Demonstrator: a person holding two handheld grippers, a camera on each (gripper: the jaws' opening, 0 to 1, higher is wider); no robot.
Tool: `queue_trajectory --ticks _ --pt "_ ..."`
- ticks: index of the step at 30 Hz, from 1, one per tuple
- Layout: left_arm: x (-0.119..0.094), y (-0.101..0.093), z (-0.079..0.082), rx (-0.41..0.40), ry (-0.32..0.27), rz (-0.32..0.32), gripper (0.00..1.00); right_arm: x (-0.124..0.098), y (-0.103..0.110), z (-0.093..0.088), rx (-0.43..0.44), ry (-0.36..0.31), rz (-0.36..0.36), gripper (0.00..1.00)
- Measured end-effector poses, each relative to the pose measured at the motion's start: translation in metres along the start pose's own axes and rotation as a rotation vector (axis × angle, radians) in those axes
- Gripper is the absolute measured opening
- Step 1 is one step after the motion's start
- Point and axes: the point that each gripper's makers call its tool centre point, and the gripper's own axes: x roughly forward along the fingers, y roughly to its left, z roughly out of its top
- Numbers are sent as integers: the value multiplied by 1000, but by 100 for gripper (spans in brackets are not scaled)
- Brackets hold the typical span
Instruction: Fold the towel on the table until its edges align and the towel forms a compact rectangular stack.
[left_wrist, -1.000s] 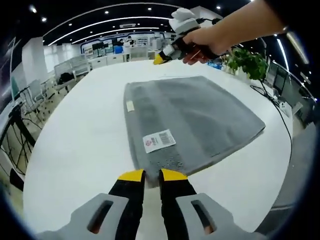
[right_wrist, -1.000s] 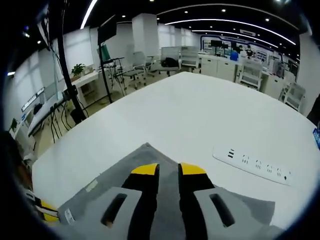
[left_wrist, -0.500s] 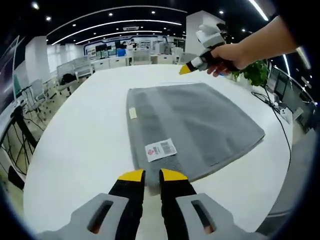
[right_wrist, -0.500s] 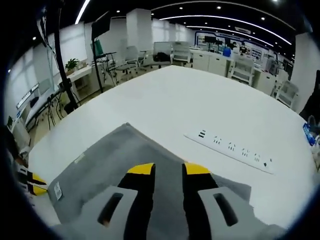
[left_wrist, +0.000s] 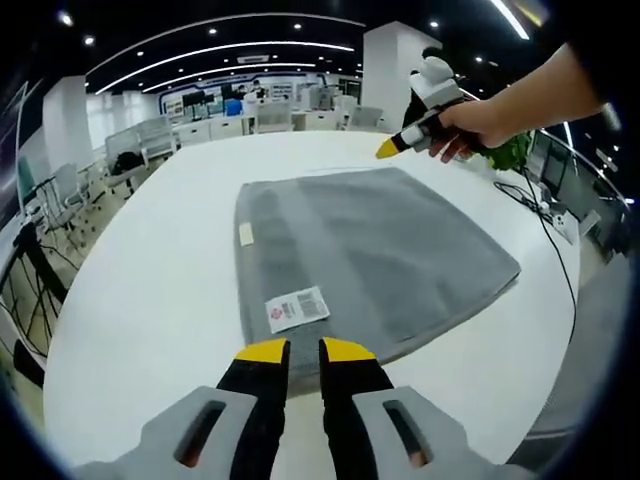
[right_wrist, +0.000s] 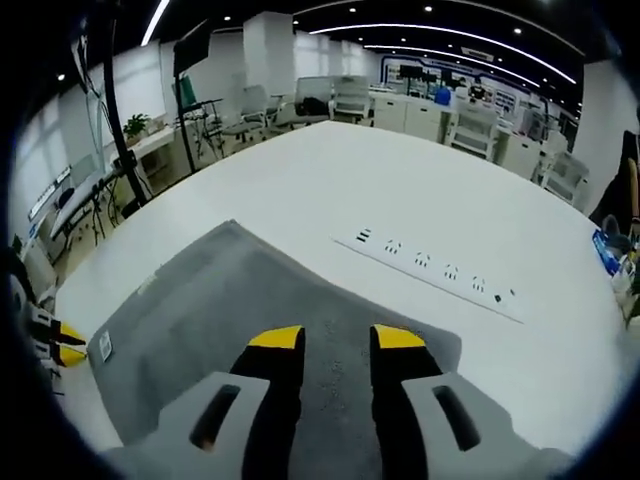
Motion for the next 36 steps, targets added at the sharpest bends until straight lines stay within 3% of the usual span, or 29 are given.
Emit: queue_trajectory --ticks 5,11,23,36 --pt "5 -20 3 32 -2 -27 13 -5 -3 -8 21 -3 16 26" --pt "10 -30 -1 36 10 -35 15 -6 -15 -13 10 2 11 26" --pt "21 -27 -15 40 70 -18 16 -9 -32 -26 0 15 13 30" --pt "25 -26 -16 48 98 -33 15 -2 -33 -65 -47 90 40 35"
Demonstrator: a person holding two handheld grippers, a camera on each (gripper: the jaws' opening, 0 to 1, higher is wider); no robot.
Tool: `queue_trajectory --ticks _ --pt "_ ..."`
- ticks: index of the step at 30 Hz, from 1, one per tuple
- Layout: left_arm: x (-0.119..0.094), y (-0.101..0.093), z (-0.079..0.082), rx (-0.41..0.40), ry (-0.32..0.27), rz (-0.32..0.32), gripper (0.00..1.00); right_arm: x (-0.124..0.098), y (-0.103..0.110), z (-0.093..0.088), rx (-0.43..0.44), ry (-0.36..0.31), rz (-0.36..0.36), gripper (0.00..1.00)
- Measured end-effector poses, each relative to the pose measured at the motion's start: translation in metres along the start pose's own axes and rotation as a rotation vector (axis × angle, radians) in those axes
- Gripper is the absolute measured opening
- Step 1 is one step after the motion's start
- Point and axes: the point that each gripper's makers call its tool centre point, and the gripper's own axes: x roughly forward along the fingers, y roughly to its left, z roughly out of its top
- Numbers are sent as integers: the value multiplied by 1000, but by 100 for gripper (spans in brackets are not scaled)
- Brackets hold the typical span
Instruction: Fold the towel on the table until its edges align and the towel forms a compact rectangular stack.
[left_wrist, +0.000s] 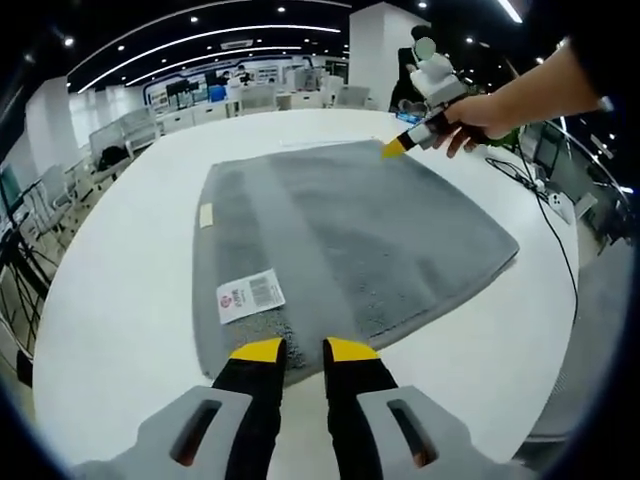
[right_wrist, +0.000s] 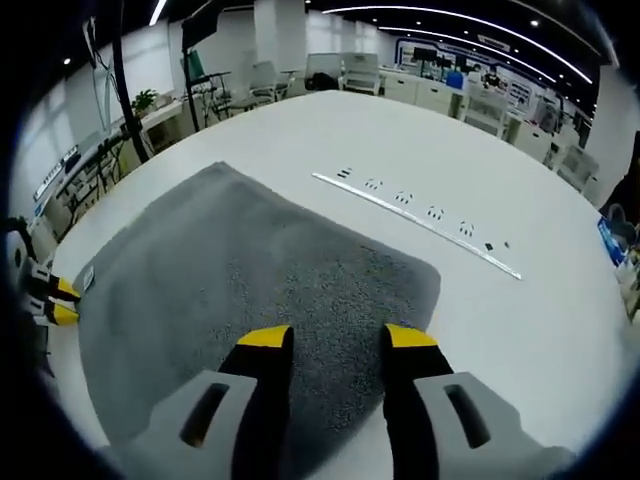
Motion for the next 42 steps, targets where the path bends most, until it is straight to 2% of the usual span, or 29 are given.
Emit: queue_trajectory --ticks 2,5,6,10,15,19,31,42 --pt "-1 0 0 3 6 -5 15 0 0 -4 -5 9 13 35" --pt "1 0 -1 -2 5 -10 15 2 3 -19 -17 69 56 34" --pt "1 1 -1 -10 5 -12 15 3 2 -15 -17 42 49 34" --pt "0 -1 -1 8 12 -23 12 3 0 -14 9 43 55 33" --pt "-3 -6 -2 11 20 -25 12 1 0 -17 -28 54 60 33" --pt "-8 -14 -4 13 18 -25 12 -3 -1 -21 -54 61 66 33" --pt "-12 -39 -12 20 31 -39 12 -26 -9 -45 -53 71 68 33" --pt "-20 -69 -20 27 44 -55 12 -33 -35 -68 -58 92 73 33"
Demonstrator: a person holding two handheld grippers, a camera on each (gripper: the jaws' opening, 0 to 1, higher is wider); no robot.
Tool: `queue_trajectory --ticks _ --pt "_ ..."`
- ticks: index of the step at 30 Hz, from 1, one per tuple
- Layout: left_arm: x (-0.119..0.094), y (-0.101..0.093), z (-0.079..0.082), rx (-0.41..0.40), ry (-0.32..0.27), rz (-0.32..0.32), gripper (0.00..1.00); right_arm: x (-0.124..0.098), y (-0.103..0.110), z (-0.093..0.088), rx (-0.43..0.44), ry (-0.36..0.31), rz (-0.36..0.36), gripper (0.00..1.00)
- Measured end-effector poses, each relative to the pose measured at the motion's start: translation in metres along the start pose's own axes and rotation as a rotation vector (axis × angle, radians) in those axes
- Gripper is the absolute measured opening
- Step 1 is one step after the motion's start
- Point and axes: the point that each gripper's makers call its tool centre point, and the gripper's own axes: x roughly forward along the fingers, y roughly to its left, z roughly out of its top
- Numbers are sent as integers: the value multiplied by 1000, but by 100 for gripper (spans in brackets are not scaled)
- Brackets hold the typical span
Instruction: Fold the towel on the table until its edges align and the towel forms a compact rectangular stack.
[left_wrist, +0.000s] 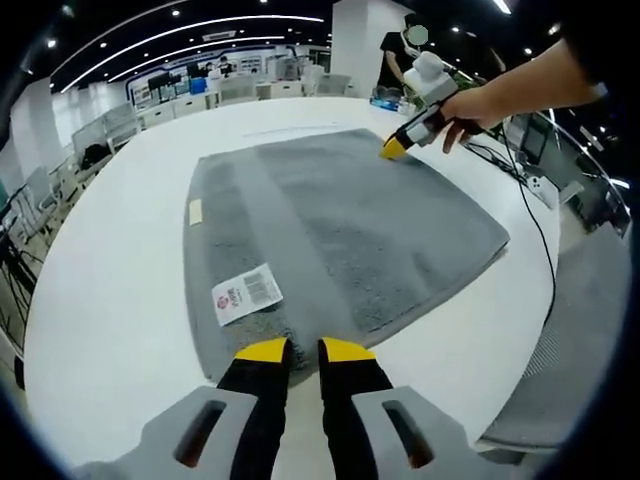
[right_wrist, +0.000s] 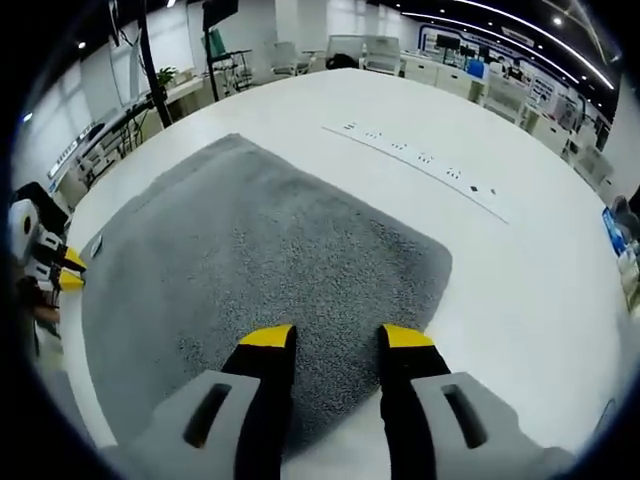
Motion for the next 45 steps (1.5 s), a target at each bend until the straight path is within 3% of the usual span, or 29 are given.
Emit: queue_trajectory --ticks 12,17,19,24,32,39,41,45 --pt "-3 -29 -5 8 24 -17 12 -21 -1 -27 9 16 -6 32" --pt "-3 -32 -3 -8 51 -37 16 -24 -6 -21 29 25 18 34" --pt "-2 -33 -1 -13 63 -36 19 -27 -10 -12 21 -13 11 36" --pt "-7 -51 27 25 18 -24 24 -37 -17 -4 18 -36 5 36" --pt "-8 -96 70 52 -30 -69 25 -49 -34 8 16 -73 7 36" --pt "-5 -135 88 91 -47 -95 25 -61 -37 11 17 -100 4 35" --pt "-6 -149 92 107 -58 -107 25 -64 -34 12 53 -116 22 36" --pt "-3 -173 92 138 -65 -124 25 -67 -29 14 45 -138 35 37"
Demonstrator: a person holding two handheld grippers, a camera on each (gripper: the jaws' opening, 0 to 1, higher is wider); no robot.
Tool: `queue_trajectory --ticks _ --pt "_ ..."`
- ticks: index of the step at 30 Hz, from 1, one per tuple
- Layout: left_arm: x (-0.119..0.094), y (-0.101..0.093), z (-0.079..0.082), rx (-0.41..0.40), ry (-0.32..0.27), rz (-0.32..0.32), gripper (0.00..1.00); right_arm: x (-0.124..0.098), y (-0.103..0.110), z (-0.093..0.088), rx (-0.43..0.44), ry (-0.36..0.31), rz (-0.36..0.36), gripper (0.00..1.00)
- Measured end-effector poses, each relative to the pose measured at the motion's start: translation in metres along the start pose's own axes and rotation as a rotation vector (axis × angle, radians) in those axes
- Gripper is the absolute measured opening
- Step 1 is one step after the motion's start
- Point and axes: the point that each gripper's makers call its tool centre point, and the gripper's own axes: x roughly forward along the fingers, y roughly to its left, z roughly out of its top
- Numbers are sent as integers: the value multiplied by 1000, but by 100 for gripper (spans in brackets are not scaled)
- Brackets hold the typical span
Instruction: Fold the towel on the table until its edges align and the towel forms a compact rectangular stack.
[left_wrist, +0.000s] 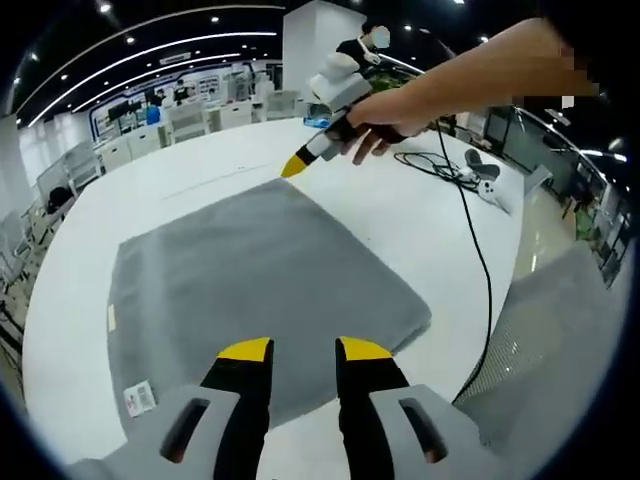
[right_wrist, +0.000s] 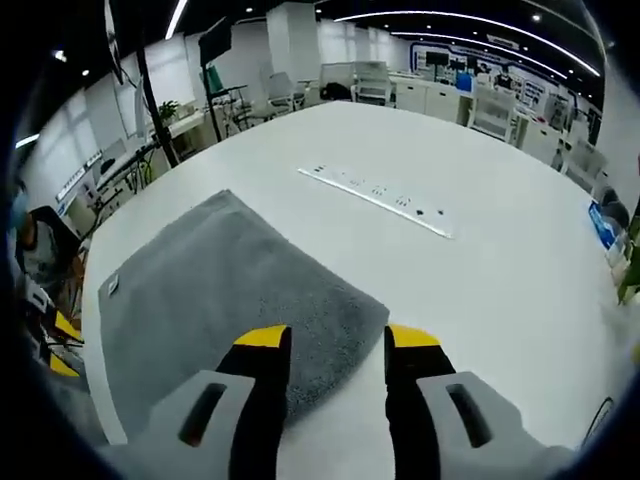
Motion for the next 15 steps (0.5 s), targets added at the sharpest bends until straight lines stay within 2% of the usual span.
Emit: queue_trajectory --ticks 5,9,15 --pt "10 -29 4 32 6 -32 25 1 -2 0 0 -6 10 37" --pt "18 -46 5 18 1 -45 26 5 1 -3 -10 -3 39 38" --pt "29 -68 3 38 7 -72 26 11 -5 -7 -17 -3 29 36"
